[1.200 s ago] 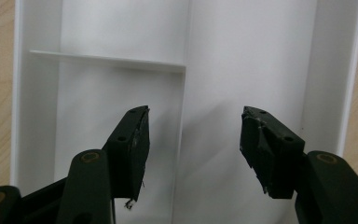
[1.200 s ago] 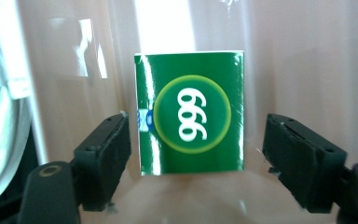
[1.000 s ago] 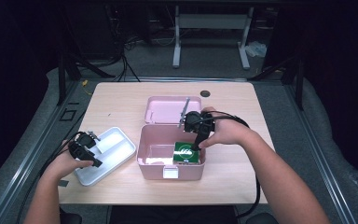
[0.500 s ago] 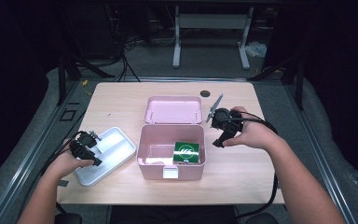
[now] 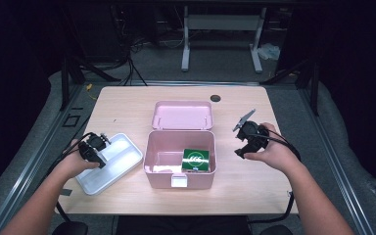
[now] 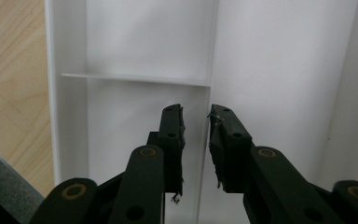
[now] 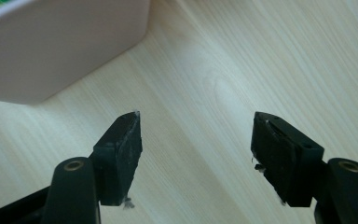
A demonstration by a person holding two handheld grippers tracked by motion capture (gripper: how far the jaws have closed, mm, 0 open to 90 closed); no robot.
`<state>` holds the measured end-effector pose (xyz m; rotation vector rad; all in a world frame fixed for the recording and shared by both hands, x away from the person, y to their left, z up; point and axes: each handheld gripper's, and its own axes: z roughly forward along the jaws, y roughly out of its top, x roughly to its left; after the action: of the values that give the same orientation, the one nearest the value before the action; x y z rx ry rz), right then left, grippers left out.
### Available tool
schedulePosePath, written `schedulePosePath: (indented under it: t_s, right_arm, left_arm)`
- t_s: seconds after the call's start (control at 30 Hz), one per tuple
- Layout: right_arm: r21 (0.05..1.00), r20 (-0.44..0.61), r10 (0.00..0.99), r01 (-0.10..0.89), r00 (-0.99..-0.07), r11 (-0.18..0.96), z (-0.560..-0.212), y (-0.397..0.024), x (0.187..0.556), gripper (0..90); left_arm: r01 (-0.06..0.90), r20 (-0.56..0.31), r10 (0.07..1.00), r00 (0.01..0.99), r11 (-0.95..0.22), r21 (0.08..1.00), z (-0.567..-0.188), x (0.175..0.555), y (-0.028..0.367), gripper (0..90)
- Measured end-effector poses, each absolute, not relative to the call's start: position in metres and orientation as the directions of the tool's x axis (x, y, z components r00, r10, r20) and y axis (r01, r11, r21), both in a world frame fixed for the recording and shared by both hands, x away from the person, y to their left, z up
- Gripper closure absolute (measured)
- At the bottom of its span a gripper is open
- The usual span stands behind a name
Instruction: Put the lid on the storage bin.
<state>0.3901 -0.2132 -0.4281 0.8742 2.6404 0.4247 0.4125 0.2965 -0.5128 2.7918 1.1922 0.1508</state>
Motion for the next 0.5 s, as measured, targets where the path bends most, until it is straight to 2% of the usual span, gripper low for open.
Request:
schedulePosePath:
  t_s: [0.2, 0.37, 0.5]
  right_arm:
    - [0.422, -0.205, 0.67, 0.553, -0.713, 0.718, -0.454, -0.225, 0.379, 32.9]
    - [0.48, -0.203, 0.719, 0.572, -0.665, 0.665, -0.474, -0.231, 0.368, 33.9]
    - [0.519, -0.186, 0.752, 0.586, -0.633, 0.622, -0.485, -0.234, 0.365, 34.8]
  left_arm:
    - [0.708, 0.047, 0.715, 0.698, -0.698, 0.107, -0.518, 0.416, 0.291, 80.2]
    - [0.684, 0.088, 0.686, 0.722, -0.727, 0.05, -0.525, 0.415, 0.281, 81.6]
    - [0.664, 0.123, 0.663, 0.739, -0.747, 0.041, -0.526, 0.414, 0.273, 83.6]
